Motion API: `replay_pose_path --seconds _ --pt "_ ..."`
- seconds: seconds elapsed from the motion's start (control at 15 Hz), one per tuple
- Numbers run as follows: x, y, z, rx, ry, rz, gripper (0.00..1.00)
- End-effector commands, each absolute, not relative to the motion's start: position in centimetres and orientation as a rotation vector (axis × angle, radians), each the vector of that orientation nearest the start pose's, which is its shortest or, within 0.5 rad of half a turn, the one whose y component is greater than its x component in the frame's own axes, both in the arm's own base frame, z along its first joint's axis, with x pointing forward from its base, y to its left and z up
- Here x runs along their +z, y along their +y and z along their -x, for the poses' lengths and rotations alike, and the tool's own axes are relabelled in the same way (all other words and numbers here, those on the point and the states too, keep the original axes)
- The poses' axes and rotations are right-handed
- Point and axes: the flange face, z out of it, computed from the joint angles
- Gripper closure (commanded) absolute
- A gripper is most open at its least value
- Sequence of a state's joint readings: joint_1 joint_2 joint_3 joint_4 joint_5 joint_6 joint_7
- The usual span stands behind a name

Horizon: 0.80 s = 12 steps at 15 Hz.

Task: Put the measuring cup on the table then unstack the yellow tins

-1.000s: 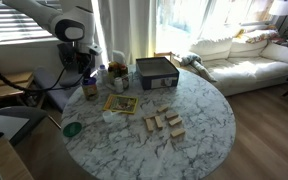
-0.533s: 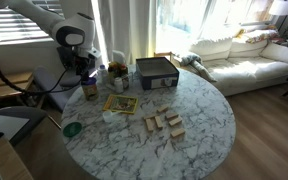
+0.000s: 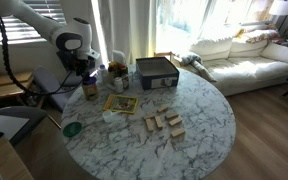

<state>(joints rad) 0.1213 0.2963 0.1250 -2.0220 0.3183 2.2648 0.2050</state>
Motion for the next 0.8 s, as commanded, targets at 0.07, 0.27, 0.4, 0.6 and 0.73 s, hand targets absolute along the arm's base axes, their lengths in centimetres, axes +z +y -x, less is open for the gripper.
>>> replay_pose_path --seconds 0.07,0.27,0.4,0.6,0.73 --pt "29.7 15.6 -58.1 0.106 0.164 2.928 0.0" --pt "29.9 15.5 -57.9 0.116 0.115 2.978 0.0" --pt "30.3 15.4 -57.8 0.105 0.086 3.008 0.0" --pt "30.6 15.3 -58.2 0.05 0.123 3.025 0.0" --pt "30.8 14.9 -58.9 0.006 0.223 3.013 0.0"
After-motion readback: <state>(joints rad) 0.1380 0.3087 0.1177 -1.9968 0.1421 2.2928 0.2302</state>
